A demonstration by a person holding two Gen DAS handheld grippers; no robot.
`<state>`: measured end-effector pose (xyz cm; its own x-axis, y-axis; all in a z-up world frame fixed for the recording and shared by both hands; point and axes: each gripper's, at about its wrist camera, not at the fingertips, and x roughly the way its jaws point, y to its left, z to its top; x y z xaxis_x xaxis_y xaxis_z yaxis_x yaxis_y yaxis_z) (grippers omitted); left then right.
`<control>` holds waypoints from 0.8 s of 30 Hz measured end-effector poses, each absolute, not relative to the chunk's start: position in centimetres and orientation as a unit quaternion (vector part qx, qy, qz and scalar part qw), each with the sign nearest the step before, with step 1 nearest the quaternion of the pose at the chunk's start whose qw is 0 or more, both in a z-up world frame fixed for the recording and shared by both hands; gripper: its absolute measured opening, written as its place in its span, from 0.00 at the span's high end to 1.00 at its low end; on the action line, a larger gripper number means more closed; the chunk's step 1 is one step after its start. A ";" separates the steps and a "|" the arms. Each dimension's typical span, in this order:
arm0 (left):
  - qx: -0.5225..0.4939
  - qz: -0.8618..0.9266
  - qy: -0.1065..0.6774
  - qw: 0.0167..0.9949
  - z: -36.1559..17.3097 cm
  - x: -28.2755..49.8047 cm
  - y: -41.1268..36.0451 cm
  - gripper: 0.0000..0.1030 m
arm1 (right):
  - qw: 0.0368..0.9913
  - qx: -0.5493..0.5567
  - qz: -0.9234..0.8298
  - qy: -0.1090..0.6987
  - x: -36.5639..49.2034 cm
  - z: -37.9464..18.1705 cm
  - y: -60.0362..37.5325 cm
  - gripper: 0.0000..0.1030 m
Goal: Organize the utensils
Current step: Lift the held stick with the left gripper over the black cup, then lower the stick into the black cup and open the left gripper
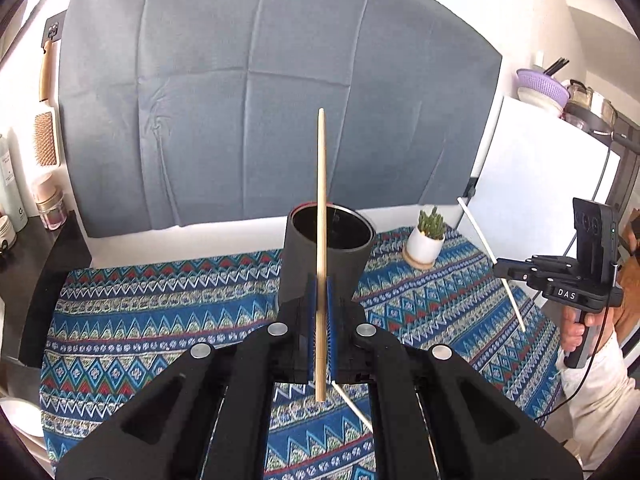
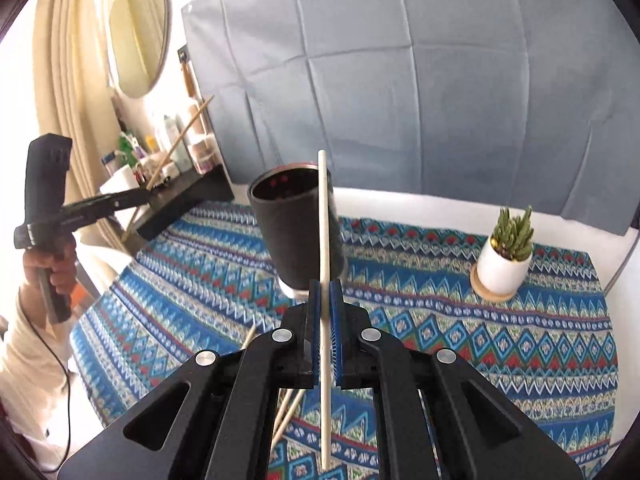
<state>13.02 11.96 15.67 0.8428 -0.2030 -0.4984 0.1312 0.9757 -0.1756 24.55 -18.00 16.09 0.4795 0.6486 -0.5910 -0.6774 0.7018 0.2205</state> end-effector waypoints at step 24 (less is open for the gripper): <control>-0.122 -0.166 -0.009 0.978 11.8 22.1 10.8 0.95 | 0.876 0.176 0.445 0.058 33.0 16.3 -8.0 0.95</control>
<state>22.06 10.76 11.78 0.9447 -0.3229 0.0576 0.3271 0.9150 -0.2362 32.96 -8.02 16.33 0.5973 0.8001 0.0548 -0.7595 0.5423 0.3592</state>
